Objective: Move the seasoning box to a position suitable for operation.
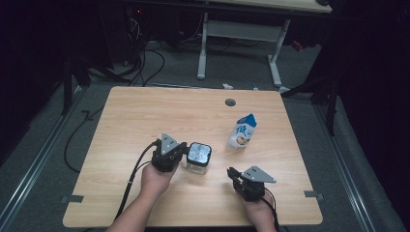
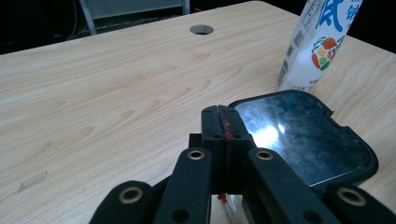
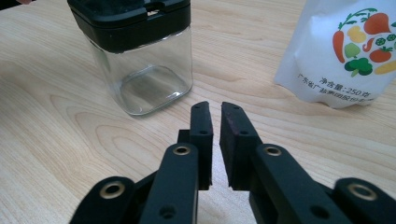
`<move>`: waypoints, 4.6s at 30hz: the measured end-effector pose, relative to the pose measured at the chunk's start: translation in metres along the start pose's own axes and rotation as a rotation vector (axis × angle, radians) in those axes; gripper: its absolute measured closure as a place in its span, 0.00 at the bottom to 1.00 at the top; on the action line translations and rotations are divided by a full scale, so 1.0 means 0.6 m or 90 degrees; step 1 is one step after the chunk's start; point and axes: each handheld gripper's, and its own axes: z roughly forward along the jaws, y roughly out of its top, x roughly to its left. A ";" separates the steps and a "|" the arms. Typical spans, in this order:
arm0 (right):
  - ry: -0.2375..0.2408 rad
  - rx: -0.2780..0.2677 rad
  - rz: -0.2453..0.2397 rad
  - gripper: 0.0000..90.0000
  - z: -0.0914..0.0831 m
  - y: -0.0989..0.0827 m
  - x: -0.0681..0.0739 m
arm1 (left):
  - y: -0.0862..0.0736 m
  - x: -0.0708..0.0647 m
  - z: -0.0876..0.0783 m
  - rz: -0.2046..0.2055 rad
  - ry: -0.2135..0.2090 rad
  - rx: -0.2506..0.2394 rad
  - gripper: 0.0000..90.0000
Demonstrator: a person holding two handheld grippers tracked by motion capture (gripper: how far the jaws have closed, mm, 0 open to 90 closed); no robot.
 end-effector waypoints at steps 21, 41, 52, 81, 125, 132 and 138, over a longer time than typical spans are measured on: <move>-0.003 0.000 -0.037 1.00 0.032 0.034 0.016 | -0.011 0.007 -0.001 -0.009 -0.014 -0.029 1.00; -0.004 -0.008 -0.026 1.00 0.063 0.082 0.040 | -0.014 0.011 0.000 -0.014 -0.025 -0.035 1.00; 0.004 -0.015 -0.051 1.00 0.060 0.089 0.049 | -0.015 0.011 0.000 -0.016 -0.024 -0.035 1.00; 0.019 -0.031 -0.052 1.00 0.057 0.093 0.061 | -0.018 0.015 0.000 -0.021 -0.022 -0.035 1.00; 0.046 -0.069 -0.080 1.00 0.048 0.137 0.096 | -0.048 -0.059 -0.042 -0.009 -0.095 -0.030 1.00; 0.049 -0.066 -0.079 1.00 0.051 0.135 0.096 | -0.036 -0.068 -0.026 -0.007 -0.084 -0.034 1.00; 0.037 -0.047 -0.061 1.00 0.059 0.117 0.075 | -0.035 -0.068 -0.025 -0.013 -0.081 -0.040 1.00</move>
